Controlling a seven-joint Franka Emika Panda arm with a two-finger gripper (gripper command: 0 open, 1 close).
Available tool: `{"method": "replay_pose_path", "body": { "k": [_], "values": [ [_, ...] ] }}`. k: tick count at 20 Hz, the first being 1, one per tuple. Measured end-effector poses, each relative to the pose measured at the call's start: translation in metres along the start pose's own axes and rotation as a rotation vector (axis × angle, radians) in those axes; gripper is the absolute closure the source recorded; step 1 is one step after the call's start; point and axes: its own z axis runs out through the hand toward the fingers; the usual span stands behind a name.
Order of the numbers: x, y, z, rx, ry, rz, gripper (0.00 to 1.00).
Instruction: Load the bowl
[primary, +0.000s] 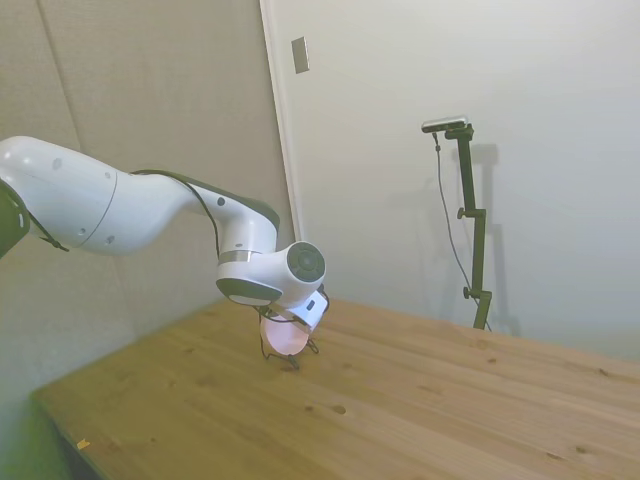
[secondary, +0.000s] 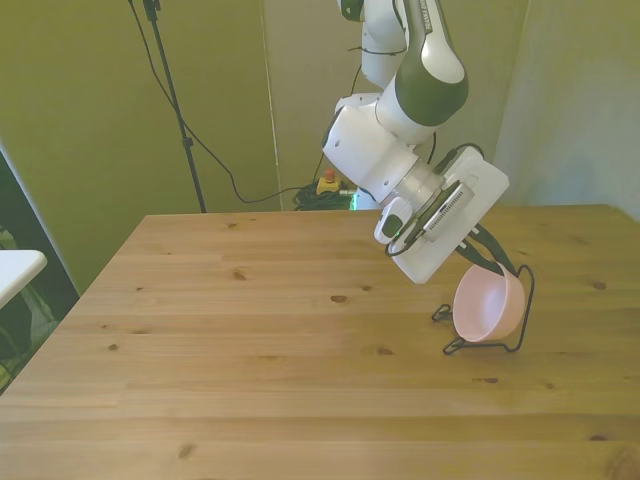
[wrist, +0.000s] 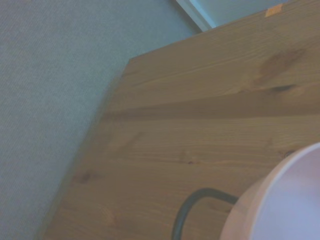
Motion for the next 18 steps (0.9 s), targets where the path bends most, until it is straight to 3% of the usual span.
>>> {"method": "replay_pose_path", "body": {
  "k": [11,18],
  "values": [
    [-0.003,-0.004,-0.004,-0.003,0.002,-0.004,0.0],
    [-0.02,-0.031,-0.045,-0.072,0.072,0.019,0.0]
  ]
}}
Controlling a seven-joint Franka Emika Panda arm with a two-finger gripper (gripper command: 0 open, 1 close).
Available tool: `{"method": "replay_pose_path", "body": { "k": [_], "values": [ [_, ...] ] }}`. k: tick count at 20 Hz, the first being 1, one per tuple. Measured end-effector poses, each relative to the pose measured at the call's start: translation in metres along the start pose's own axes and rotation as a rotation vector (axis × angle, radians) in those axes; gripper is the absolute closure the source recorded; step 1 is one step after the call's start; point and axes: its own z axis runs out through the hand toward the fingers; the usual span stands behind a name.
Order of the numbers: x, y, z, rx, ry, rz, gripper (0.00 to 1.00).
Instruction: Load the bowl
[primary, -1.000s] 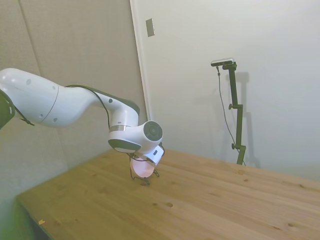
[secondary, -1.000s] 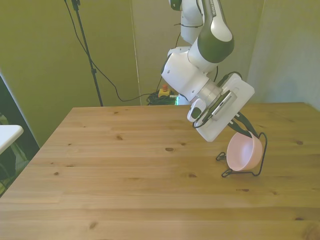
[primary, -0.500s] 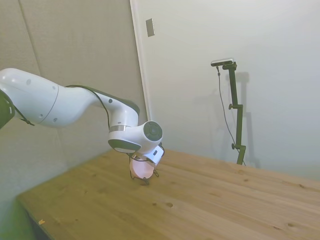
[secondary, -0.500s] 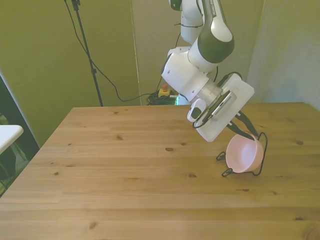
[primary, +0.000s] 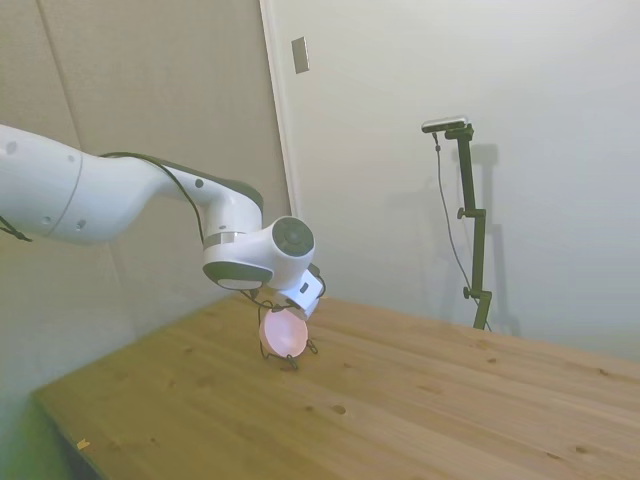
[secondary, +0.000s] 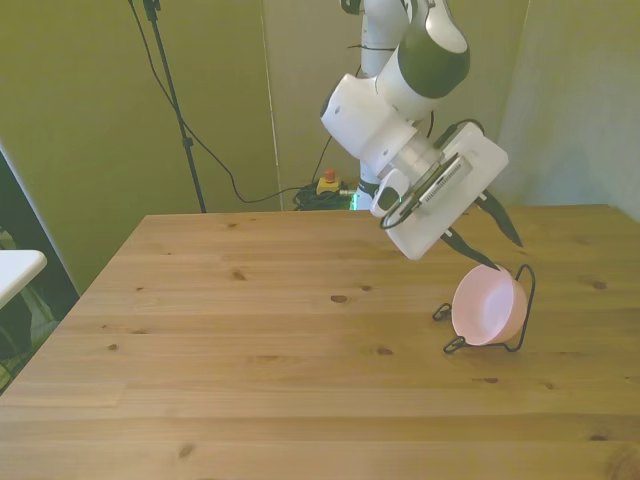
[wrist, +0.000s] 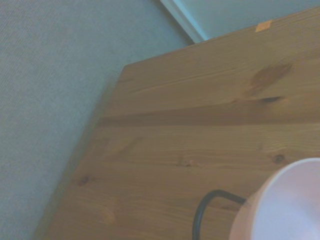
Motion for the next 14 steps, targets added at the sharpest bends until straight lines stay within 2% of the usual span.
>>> {"method": "replay_pose_path", "body": {
  "k": [7,14],
  "values": [
    [-0.014,-0.015,-0.038,-0.189,0.106,0.066,0.0],
    [-0.022,0.001,-0.063,-0.438,0.244,0.126,0.0]
  ]
}}
